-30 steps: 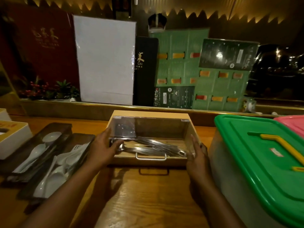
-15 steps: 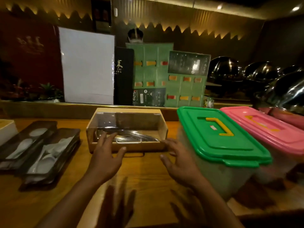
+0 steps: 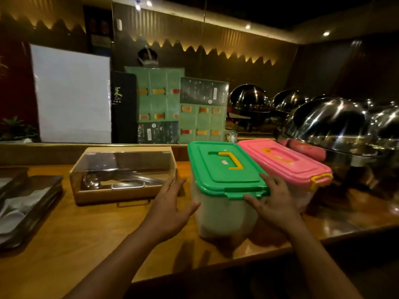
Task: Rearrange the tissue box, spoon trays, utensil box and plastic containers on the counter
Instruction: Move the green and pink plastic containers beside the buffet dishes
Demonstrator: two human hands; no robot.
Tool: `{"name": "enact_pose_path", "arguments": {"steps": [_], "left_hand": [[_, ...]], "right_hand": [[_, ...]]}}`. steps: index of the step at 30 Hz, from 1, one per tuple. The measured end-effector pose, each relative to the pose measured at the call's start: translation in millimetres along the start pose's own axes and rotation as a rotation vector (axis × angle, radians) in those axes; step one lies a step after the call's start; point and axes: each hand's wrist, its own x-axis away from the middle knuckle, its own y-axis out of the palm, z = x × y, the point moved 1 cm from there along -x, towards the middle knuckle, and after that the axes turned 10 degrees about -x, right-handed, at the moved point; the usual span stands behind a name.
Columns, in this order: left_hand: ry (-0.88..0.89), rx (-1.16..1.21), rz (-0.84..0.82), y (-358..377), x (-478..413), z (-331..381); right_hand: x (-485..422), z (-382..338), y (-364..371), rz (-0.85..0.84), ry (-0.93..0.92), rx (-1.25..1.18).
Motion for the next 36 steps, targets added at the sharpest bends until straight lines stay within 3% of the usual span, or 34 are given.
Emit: {"name": "enact_pose_path", "arguments": {"steps": [5,15,22,31,34,36], "left_hand": [[-0.007,0.015,-0.023,33.6,-28.7,30.9],[-0.199,0.011,0.203,90.4,-76.8,67.1],[-0.292,0.061,0.253,85.0,-101.6,52.3],[-0.378,0.101,0.224,85.4,-116.0,55.3],[-0.460,0.090,0.170,80.3,-120.1,55.5],[-0.517,0.025,0.149,77.3,-121.6,63.5]], "right_hand": [[-23.9,25.7,-2.9,-0.168,0.026,-0.091],[-72.4,50.4,11.6,-0.202,-0.111,-0.113],[-98.0,46.8,35.5,-0.223,-0.137,-0.081],[-111.4,51.5,29.7,-0.358,-0.282,0.043],[-125.7,67.2,5.1,-0.507,-0.332,-0.037],[-135.9,81.9,-20.8,-0.514,-0.370,-0.123]]}}
